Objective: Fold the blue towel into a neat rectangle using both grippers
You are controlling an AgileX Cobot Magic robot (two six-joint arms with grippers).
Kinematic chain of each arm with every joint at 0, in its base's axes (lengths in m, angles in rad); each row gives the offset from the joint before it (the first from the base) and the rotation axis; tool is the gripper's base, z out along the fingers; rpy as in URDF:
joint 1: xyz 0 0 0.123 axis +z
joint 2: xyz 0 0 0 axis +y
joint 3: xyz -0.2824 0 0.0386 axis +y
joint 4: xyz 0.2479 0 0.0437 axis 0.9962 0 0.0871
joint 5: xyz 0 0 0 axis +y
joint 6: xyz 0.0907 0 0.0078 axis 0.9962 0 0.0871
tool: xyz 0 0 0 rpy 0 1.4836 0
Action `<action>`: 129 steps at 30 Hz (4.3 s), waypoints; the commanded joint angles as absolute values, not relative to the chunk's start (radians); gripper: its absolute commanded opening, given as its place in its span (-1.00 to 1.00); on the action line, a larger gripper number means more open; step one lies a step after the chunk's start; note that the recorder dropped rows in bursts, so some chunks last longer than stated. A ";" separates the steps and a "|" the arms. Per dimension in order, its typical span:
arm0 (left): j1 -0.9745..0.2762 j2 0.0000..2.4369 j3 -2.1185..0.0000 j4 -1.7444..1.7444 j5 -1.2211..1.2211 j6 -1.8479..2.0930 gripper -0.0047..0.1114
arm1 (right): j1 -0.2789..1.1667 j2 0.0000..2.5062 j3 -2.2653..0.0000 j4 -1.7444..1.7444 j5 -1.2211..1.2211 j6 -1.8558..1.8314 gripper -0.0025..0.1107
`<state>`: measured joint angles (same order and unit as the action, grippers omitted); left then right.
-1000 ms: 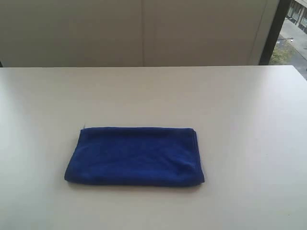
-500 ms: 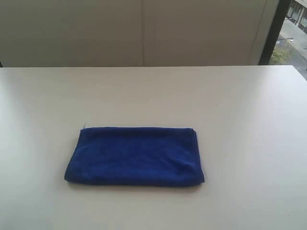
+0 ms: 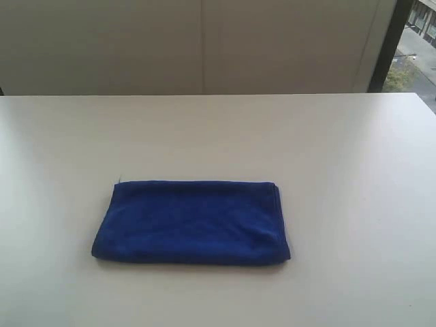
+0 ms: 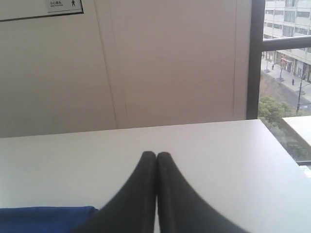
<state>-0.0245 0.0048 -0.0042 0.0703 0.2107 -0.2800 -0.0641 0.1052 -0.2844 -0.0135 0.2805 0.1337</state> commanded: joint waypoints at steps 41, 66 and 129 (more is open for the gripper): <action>-0.021 0.000 0.000 0.068 0.207 -0.279 -0.92 | -0.098 0.000 0.000 -0.044 0.341 0.039 -0.96; -0.021 0.000 0.000 0.068 0.207 -0.279 -0.92 | -0.092 0.000 0.000 -0.044 0.341 0.029 -0.96; -0.048 0.000 0.000 0.068 0.205 -0.279 -0.92 | -0.111 0.000 0.000 -0.044 0.341 0.029 -0.96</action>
